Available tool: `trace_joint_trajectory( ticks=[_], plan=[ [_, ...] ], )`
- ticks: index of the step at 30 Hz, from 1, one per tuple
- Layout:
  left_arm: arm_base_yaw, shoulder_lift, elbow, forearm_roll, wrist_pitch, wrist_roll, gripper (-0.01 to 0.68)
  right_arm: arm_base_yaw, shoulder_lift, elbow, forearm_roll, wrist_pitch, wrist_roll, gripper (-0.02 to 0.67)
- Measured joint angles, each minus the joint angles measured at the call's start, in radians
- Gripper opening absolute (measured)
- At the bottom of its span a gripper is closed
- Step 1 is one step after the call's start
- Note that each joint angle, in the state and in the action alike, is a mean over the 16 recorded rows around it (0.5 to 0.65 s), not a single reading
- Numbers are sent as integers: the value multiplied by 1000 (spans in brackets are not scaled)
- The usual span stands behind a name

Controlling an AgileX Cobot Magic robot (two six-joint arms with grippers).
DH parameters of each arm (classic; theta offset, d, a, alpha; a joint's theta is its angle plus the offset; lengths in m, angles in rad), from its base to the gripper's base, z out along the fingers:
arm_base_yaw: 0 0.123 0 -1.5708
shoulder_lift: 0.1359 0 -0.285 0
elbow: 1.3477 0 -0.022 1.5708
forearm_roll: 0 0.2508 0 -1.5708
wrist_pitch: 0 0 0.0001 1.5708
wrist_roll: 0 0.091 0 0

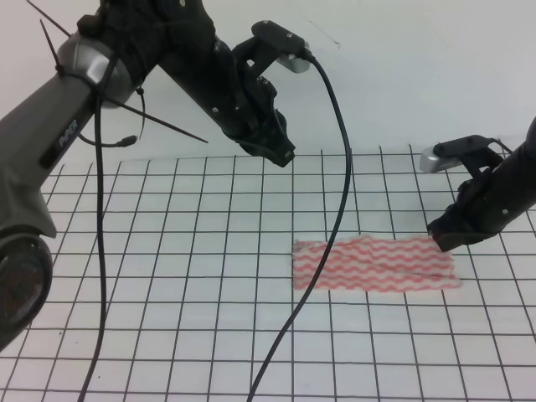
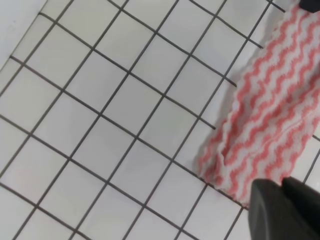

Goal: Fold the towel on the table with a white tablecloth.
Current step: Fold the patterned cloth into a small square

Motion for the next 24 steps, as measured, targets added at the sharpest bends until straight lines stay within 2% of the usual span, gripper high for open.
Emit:
trace_joint_trajectory(
  ticks=[15, 18, 24],
  plan=[
    [0, 0, 0, -1, 0, 2, 22, -1, -32, -9, -88, -15, 33, 4],
    [0, 0, 0, -1, 0, 2, 22, -2, -33, -11, -100, -16, 36, 37],
    [0, 0, 0, 1, 0, 1, 22, -2, -36, -13, -102, -23, 34, 148]
  ],
)
